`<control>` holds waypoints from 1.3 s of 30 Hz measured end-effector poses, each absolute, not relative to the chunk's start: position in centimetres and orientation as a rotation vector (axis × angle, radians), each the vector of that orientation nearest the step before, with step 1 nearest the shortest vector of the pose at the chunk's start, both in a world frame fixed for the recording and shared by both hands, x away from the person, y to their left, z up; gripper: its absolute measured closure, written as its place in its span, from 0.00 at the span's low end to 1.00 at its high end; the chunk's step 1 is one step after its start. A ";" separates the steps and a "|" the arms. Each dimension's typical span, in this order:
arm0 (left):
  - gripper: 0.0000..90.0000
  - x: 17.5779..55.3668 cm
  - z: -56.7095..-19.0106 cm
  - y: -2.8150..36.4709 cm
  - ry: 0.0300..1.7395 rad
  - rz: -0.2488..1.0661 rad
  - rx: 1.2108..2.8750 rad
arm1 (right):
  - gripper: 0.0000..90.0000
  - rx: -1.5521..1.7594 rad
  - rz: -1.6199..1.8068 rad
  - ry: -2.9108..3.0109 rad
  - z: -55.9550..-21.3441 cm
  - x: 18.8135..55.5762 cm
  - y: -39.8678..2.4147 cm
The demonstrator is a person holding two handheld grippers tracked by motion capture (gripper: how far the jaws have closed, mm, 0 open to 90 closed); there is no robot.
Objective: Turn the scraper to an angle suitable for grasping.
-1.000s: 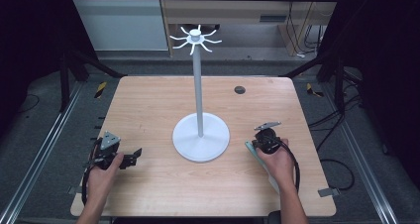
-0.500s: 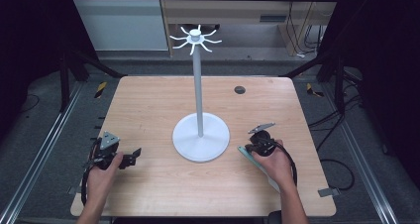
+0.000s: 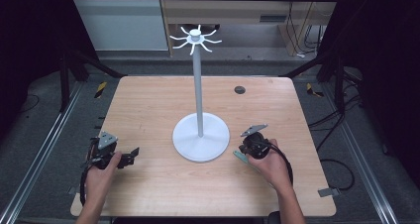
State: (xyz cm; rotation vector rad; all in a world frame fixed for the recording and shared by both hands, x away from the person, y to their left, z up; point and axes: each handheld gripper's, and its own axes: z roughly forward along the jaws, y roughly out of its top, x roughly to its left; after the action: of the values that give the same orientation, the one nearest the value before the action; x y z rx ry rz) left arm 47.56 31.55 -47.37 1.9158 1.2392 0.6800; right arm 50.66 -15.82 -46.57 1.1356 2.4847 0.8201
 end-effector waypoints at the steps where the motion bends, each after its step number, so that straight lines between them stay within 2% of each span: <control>1: 0.04 47.6 -47.4 31.7 1.243 0.679 1.922 | 1.00 1.115 0.805 2.493 -46.5 50.6 -15.7; 16: 0.04 47.5 -47.4 31.7 1.242 0.674 1.923 | 0.98 0.984 0.502 2.647 -45.6 50.5 -14.5; 33: 0.05 47.4 -47.5 31.4 1.241 0.674 1.930 | 0.71 1.081 0.422 2.741 -45.9 51.8 -14.4; 39: 0.04 47.4 -47.5 31.4 1.237 0.677 1.933 | 0.70 1.122 0.368 2.761 -46.1 52.2 -13.8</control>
State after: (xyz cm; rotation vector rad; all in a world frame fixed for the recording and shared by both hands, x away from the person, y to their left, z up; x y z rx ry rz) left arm 47.43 31.39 -47.50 1.9327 1.2370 0.6765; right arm 52.24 -13.81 -46.09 1.1222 2.7609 0.3683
